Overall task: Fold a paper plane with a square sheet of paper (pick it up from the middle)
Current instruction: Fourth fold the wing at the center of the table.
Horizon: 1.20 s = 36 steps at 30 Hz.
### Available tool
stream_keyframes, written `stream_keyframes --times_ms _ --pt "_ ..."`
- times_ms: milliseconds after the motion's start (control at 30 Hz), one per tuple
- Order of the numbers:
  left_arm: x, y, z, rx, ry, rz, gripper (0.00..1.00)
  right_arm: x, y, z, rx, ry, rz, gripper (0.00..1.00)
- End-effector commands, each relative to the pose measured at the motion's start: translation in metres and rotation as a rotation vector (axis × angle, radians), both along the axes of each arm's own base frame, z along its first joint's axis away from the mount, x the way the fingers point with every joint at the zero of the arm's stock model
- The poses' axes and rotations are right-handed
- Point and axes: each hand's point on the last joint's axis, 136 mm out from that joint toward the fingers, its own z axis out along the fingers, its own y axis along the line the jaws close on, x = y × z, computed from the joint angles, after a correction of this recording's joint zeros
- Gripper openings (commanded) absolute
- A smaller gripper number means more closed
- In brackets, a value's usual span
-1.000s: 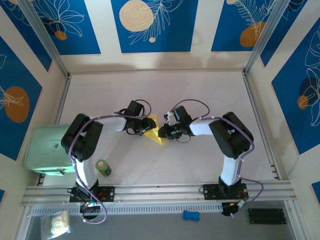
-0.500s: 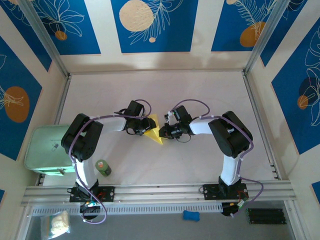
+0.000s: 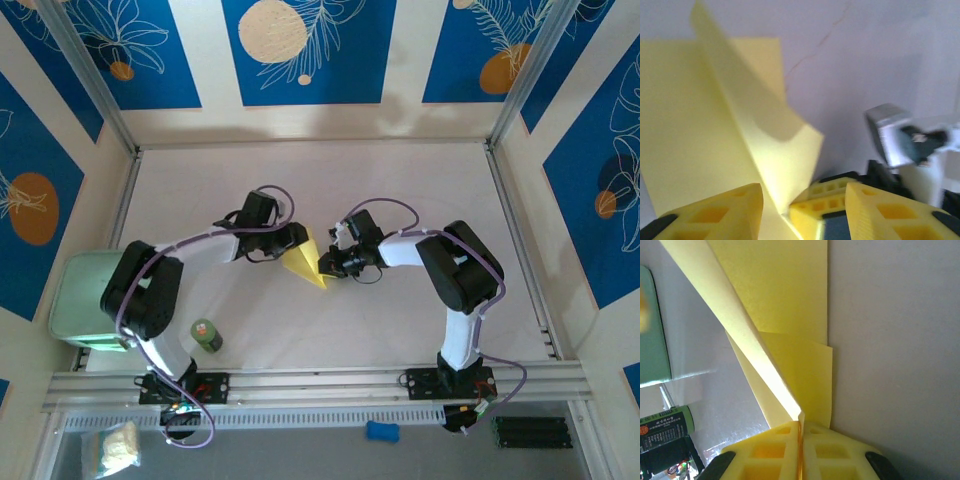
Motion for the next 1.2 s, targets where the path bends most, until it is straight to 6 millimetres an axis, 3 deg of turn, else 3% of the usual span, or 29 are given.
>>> stream_keyframes --times_ms 0,200,367,667,933,1167 --pt "0.002 -0.007 0.007 -0.072 -0.068 -0.056 0.41 -0.009 -0.01 -0.023 -0.061 0.064 0.009 0.09" --pt "-0.001 -0.028 -0.002 -0.224 -0.081 -0.114 0.29 -0.009 -0.01 -0.024 -0.05 0.08 0.009 0.09" --pt "-0.004 -0.031 -0.018 -0.253 -0.051 -0.118 0.23 -0.008 -0.011 -0.026 -0.048 0.091 0.007 0.09" --pt "-0.015 -0.03 -0.043 -0.256 -0.001 -0.107 0.22 -0.007 -0.011 -0.027 -0.046 0.104 0.005 0.11" --pt "-0.013 -0.034 -0.047 -0.267 0.007 -0.108 0.22 -0.007 -0.011 -0.027 -0.04 0.116 0.006 0.15" --pt "-0.012 -0.034 -0.047 -0.267 0.006 -0.106 0.22 -0.008 -0.012 -0.031 -0.048 0.13 0.005 0.1"
